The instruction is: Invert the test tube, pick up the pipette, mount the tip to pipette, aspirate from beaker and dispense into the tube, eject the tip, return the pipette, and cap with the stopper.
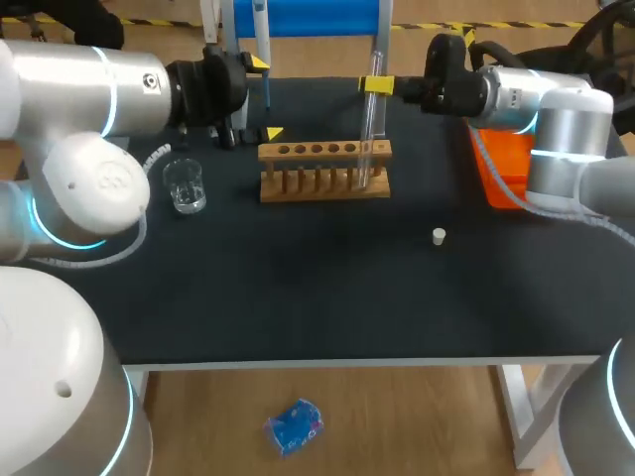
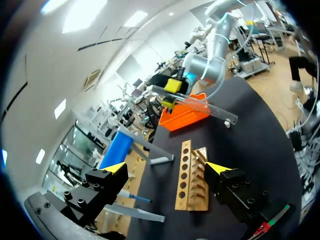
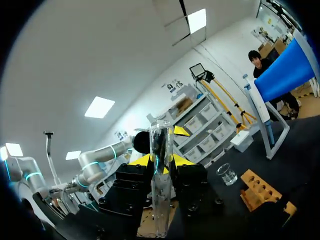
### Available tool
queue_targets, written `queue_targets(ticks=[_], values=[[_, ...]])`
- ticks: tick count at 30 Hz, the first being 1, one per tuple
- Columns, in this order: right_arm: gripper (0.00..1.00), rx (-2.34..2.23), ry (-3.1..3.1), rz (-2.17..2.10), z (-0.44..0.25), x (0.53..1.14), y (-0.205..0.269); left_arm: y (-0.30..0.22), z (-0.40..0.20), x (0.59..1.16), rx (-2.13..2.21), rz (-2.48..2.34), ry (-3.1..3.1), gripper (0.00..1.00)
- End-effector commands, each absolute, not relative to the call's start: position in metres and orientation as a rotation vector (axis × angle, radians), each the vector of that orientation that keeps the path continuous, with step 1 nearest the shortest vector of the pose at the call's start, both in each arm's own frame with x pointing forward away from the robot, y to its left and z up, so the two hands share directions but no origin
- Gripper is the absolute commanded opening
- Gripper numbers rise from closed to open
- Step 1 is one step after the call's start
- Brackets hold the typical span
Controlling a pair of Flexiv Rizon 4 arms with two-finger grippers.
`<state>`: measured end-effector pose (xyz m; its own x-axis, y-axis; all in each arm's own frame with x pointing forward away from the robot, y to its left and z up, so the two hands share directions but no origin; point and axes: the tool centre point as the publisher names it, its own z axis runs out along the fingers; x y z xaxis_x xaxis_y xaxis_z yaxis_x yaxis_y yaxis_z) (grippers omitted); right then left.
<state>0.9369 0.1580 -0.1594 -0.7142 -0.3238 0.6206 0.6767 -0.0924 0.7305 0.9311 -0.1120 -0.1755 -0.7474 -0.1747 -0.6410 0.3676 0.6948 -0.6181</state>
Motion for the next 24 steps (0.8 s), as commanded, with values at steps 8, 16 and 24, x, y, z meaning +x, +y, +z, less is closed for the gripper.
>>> queue_targets(ticks=[8,16,24], values=[[0.00,-0.740,-1.357,-1.561,-0.144,0.927,0.155,-0.115,-0.195,0.918,0.654,-0.786,1.709,1.00],[0.00,-0.740,-1.357,-1.561,-0.144,0.927,0.155,-0.115,-0.195,0.918,0.654,-0.786,1.709,1.00],[0.00,-0.936,-1.290,-1.350,-0.140,0.930,0.152,-0.116,-0.191,0.906,0.832,-0.900,1.534,1.00]])
